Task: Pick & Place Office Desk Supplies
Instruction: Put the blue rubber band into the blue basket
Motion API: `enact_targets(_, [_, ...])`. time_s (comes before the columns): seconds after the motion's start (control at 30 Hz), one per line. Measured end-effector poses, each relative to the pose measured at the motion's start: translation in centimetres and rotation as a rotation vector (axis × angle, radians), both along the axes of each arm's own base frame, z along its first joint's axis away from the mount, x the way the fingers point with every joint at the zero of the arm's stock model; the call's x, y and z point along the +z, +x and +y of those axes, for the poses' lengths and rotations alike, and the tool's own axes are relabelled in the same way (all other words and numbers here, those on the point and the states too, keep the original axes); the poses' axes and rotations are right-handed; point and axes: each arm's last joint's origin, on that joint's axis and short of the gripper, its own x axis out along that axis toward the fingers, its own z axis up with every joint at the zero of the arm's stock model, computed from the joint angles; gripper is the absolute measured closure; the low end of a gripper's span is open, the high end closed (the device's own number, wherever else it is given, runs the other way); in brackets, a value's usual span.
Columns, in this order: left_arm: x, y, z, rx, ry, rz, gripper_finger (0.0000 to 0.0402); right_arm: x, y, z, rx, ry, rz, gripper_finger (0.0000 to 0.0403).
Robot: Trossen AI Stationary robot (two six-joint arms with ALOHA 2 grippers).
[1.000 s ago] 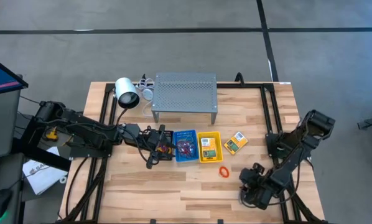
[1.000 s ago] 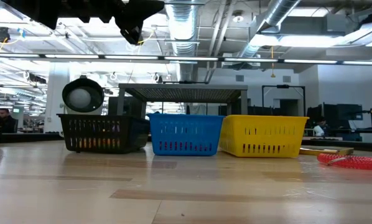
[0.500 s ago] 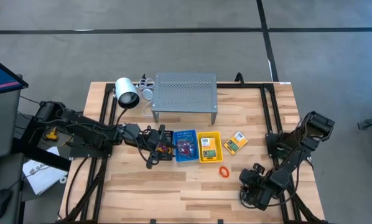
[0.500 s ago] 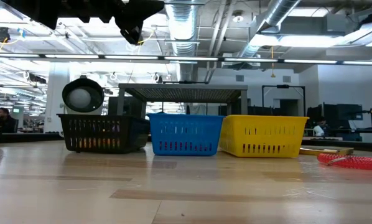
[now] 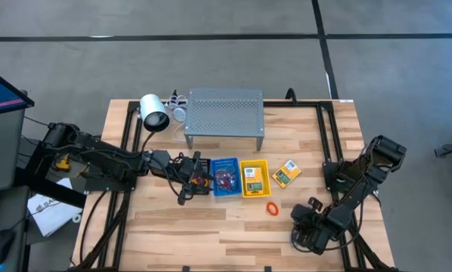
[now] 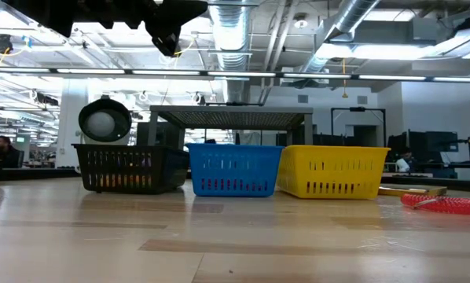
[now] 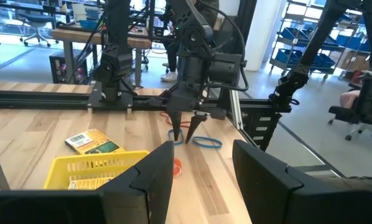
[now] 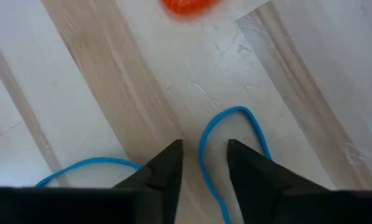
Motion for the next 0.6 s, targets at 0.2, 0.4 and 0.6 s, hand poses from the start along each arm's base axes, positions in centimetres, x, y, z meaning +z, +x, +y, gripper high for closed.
enact_targets(0.2, [0.0,0.0,0.0,0.001,-0.017,0.004,0.0243,0.0,0.0,0.0,-0.018,0.008,0.001,0.0353])
enact_targets(0.4, [0.0,0.0,0.0,0.001,-0.017,0.004,0.0243,0.0,0.1,0.1,-0.017,0.026,-0.003,0.0397])
enact_targets(0.6, [0.0,0.0,0.0,0.001,-0.017,0.004,0.0243,1.1,0.2,0.4,-0.006,0.113,-0.025,0.0400])
